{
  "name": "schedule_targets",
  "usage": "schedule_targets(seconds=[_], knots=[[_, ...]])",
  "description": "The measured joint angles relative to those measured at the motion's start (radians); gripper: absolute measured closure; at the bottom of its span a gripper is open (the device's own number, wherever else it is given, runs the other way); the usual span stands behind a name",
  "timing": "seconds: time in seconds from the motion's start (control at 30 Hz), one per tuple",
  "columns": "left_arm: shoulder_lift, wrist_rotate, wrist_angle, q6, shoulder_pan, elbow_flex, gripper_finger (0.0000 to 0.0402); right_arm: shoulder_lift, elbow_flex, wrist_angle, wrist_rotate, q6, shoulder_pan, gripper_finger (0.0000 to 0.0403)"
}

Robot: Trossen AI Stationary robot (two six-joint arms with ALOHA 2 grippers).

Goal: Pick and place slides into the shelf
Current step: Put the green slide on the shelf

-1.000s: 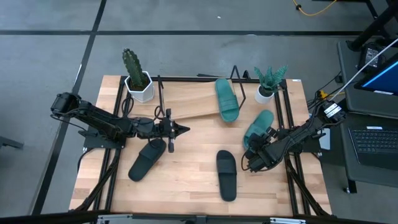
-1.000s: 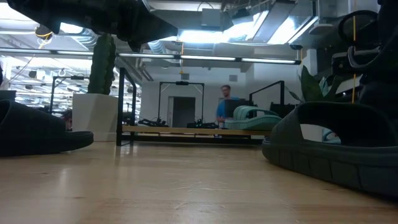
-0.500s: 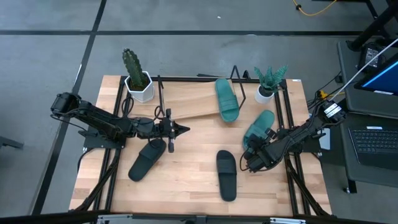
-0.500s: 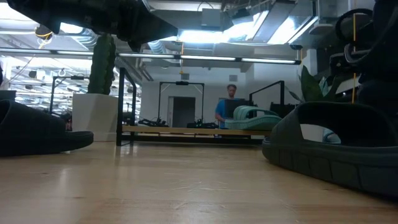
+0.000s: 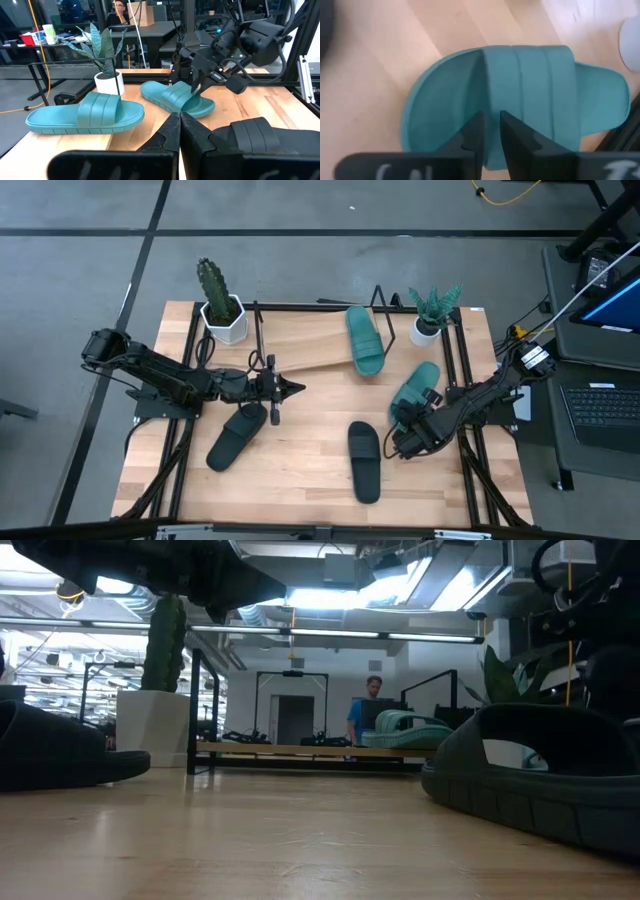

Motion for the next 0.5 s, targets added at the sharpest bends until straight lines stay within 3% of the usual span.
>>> schedule_targets(seconds=[0.27,0.5], knots=[[0.0,0.0,0.0,-0.024,0.0,0.0,0.0401,0.0,0.005,-0.002,-0.025,-0.034,0.0,0.0288],[0.0,0.0,-0.001,-0.025,0.0,0.0,0.0401,0.0,0.006,-0.003,-0.1,-0.034,0.0,0.0275]])
